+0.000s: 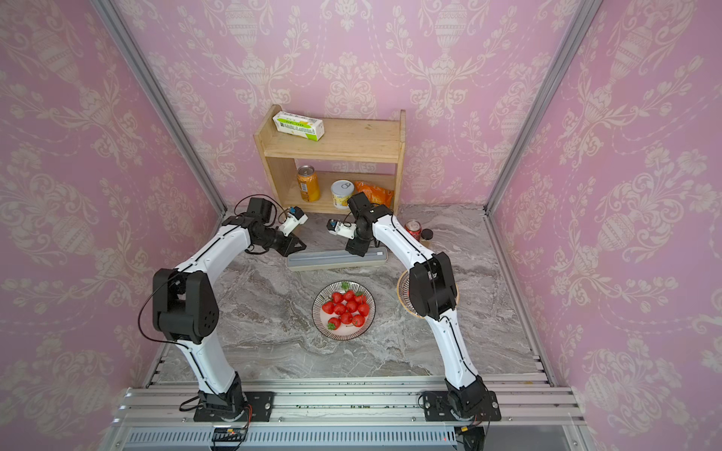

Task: Wrap the plate with plastic wrap
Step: Pull the plastic wrap from the plastic wrap cutting box.

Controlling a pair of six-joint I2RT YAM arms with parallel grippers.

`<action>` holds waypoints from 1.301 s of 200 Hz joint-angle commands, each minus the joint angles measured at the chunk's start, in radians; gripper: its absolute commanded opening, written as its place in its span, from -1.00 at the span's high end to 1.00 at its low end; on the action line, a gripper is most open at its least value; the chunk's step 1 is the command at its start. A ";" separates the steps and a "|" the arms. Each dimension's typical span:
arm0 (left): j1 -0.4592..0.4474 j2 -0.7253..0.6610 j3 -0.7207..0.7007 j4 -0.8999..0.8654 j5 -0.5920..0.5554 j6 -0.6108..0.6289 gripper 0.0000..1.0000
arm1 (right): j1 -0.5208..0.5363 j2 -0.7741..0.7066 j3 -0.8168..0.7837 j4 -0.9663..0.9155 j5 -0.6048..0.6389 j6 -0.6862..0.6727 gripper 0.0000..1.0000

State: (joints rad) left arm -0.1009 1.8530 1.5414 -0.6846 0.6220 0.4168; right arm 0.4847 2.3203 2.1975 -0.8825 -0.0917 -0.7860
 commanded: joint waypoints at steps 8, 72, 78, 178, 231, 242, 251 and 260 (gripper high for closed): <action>0.007 -0.047 -0.012 0.015 -0.001 -0.006 1.00 | -0.011 0.025 0.054 -0.047 -0.041 0.020 -0.41; 0.008 -0.051 -0.018 0.017 -0.007 -0.004 1.00 | -0.026 0.024 0.067 -0.047 -0.069 0.034 -0.46; 0.009 -0.051 -0.018 0.019 -0.005 -0.004 1.00 | -0.026 0.024 0.067 -0.044 -0.078 0.037 -0.49; 0.009 -0.065 -0.042 0.034 -0.010 -0.005 1.00 | -0.040 0.085 0.109 -0.089 -0.157 0.077 -0.34; 0.009 -0.065 -0.038 0.034 -0.016 -0.004 1.00 | -0.053 0.065 0.121 -0.131 -0.146 0.073 0.32; 0.009 -0.065 -0.037 0.034 -0.017 -0.004 1.00 | -0.054 0.053 0.118 -0.132 -0.147 0.073 0.59; 0.009 -0.065 -0.037 0.034 -0.016 -0.004 1.00 | -0.054 0.045 0.117 -0.135 -0.146 0.069 0.80; 0.009 -0.066 -0.035 0.034 -0.018 -0.004 1.00 | -0.055 0.039 0.119 -0.143 -0.145 0.064 1.00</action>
State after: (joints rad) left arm -0.1009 1.8275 1.5127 -0.6510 0.6182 0.4168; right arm 0.4339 2.3928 2.2936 -0.9813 -0.2211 -0.7116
